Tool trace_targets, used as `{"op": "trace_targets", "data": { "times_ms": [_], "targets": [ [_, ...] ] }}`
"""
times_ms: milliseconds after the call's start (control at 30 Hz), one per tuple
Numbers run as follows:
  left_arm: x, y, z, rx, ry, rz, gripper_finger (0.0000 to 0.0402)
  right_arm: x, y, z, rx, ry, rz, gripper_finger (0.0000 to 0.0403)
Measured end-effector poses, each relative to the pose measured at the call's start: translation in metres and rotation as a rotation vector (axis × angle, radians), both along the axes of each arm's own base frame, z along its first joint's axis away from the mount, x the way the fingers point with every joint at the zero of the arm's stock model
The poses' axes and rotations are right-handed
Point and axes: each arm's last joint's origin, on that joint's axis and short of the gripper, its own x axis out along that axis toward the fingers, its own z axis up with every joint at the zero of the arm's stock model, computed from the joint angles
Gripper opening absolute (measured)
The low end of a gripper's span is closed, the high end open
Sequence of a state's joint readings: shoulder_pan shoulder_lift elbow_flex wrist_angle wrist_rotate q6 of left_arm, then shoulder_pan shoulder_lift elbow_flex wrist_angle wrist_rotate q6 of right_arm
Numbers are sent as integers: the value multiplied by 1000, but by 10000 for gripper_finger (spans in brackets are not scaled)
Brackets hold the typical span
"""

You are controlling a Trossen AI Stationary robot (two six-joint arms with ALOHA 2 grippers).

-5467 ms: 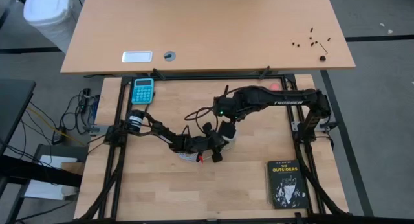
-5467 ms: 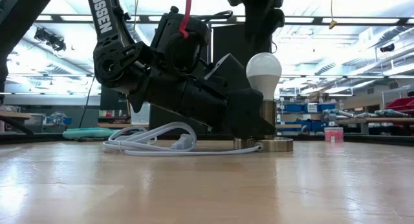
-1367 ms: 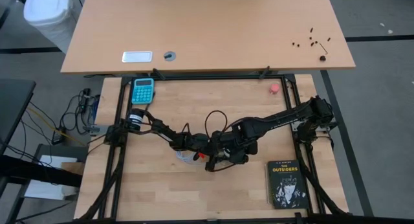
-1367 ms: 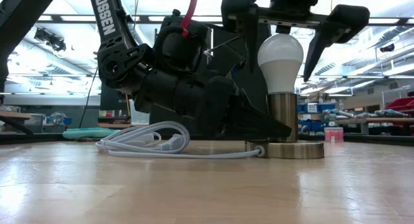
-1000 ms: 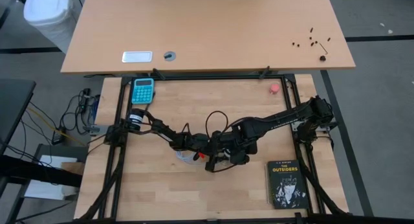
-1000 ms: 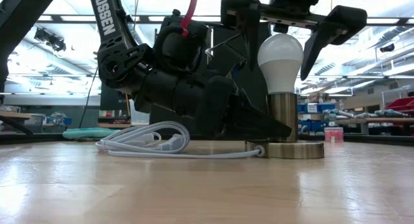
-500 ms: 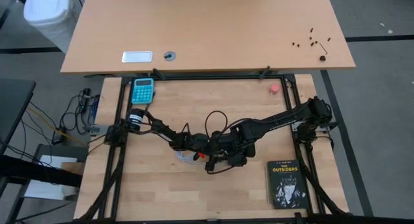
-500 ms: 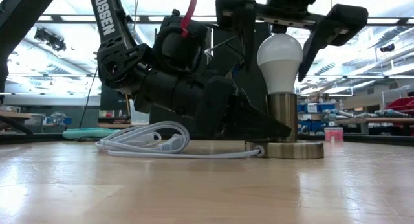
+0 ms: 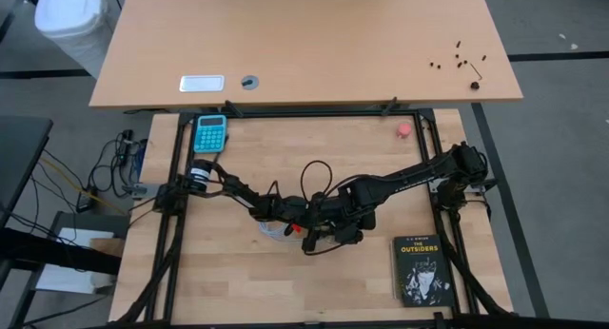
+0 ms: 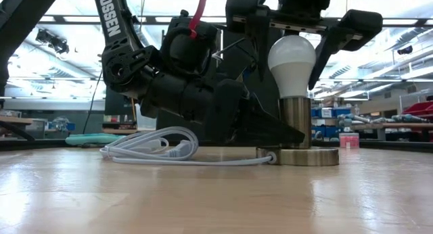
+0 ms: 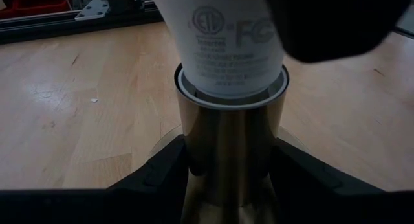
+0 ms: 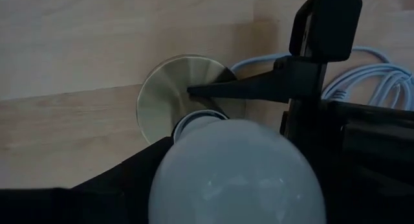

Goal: Screw lightbulb
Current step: Insert the lightbulb into the lamp

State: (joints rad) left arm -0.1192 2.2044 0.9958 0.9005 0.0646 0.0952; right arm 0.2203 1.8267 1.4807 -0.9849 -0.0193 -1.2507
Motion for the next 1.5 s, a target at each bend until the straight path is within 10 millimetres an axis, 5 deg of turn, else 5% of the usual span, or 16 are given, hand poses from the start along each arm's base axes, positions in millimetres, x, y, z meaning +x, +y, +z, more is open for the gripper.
{"op": "trace_targets", "data": {
  "times_ms": [1500],
  "targets": [
    [0, 0, 0, -2, 1, 3, 195, 0, 1, -1, 51, 21, -106, 308]
  ]
}}
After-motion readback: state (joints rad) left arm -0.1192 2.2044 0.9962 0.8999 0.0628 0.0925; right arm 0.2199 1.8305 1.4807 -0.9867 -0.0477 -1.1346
